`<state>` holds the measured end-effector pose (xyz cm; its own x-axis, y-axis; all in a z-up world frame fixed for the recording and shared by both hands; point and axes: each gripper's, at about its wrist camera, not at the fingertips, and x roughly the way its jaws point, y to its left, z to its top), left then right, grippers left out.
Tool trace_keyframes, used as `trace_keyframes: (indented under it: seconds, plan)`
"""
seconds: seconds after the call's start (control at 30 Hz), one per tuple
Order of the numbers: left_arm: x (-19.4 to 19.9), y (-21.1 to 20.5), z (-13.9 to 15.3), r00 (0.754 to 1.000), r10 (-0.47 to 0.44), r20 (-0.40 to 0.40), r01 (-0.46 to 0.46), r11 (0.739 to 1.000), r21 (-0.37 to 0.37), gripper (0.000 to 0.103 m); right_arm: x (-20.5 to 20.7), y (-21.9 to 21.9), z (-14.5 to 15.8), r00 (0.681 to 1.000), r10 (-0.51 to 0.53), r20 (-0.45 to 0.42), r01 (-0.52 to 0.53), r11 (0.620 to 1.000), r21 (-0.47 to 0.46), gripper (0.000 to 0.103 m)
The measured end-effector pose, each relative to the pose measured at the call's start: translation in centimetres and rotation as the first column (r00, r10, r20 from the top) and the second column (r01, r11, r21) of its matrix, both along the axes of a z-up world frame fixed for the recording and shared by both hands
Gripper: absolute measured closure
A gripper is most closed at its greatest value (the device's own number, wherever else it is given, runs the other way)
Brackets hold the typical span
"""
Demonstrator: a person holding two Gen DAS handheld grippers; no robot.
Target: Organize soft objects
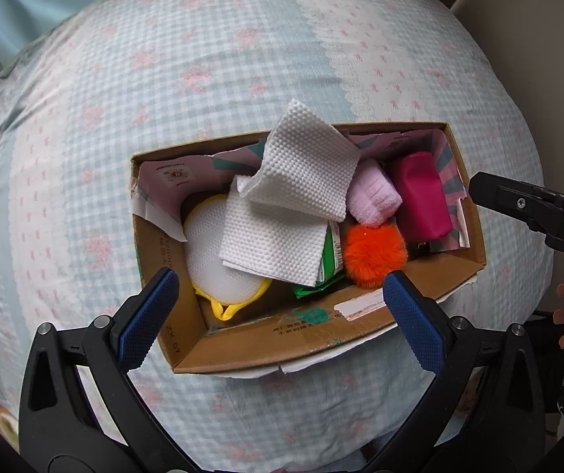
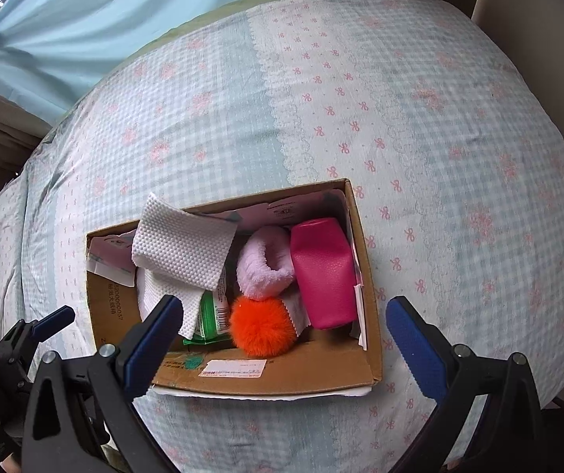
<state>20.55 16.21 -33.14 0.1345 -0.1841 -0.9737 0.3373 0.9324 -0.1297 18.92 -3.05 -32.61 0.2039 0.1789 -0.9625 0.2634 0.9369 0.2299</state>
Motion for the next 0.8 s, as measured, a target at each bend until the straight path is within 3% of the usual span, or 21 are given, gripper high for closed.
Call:
trace_keyframes:
  seconds: [0.27, 0.5, 0.63, 0.8]
  plan:
    - [-1.6, -0.3, 3.3, 0.998, 0.042, 0.056, -0.043, 0.999, 0.021, 0.000, -1.5, -0.9, 3.5, 0.997, 0.063, 0.055, -0.063, 0.998, 0.007, 0.001]
    - [-3.9, -1.6, 10.8, 0.977, 0.113, 0.182, -0.117, 0.993, 0.015, 0.000, -4.1, -3.5, 13.1, 0.965, 0.168, 0.199, -0.147, 0.982, -0.114, 0.001]
    - [-5.8, -2.9, 16.9, 0.944, 0.141, 0.297, -0.147, 0.989, -0.005, 0.000, -6.3, -5.4, 19.7, 0.933, 0.194, 0.302, -0.138, 0.970, -0.200, 0.000]
    - [-8.9, -4.0, 24.4, 0.878, 0.197, 0.437, -0.186, 0.980, -0.068, 0.000, -9.6, -7.1, 25.7, 0.894, 0.182, 0.410, -0.071, 0.960, -0.271, 0.001]
